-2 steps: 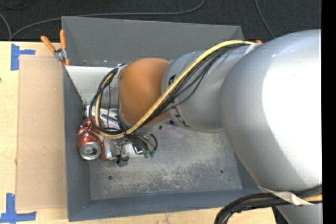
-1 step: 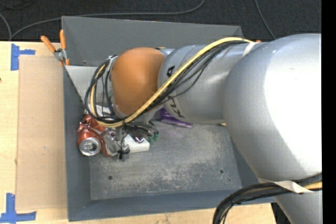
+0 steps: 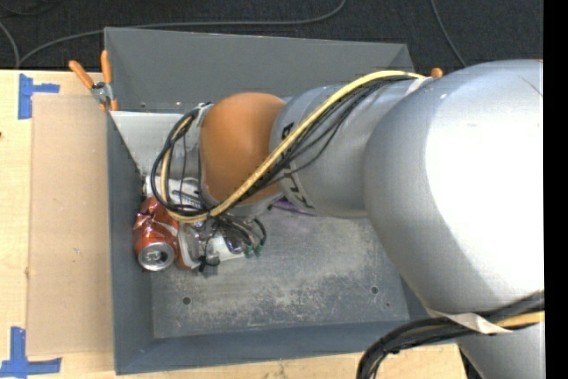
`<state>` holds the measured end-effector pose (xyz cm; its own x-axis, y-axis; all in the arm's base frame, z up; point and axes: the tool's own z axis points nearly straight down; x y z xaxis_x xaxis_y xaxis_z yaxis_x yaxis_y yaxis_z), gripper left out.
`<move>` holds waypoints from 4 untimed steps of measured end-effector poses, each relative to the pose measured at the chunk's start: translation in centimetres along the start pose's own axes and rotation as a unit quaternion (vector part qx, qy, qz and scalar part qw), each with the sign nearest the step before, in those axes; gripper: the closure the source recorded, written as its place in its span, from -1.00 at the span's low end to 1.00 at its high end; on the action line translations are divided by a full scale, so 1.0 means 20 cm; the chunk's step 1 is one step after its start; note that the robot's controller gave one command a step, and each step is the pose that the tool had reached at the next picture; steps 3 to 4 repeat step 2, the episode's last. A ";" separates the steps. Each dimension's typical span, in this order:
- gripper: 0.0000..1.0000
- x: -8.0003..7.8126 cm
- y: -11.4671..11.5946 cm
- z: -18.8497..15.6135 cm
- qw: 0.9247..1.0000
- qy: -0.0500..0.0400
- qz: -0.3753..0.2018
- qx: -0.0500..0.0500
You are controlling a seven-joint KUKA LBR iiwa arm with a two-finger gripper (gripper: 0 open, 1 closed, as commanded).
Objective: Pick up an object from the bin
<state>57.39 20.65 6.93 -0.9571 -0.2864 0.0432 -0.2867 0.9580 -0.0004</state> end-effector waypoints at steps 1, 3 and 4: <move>1.00 0.04 0.17 0.00 0.999 0.009 -0.040 0.000; 1.00 0.04 0.17 0.00 0.999 0.009 -0.040 -0.001; 1.00 0.04 0.17 0.00 0.999 0.009 -0.040 -0.001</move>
Offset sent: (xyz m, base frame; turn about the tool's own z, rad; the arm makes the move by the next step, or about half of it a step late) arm 0.0000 0.0000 0.0000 0.0000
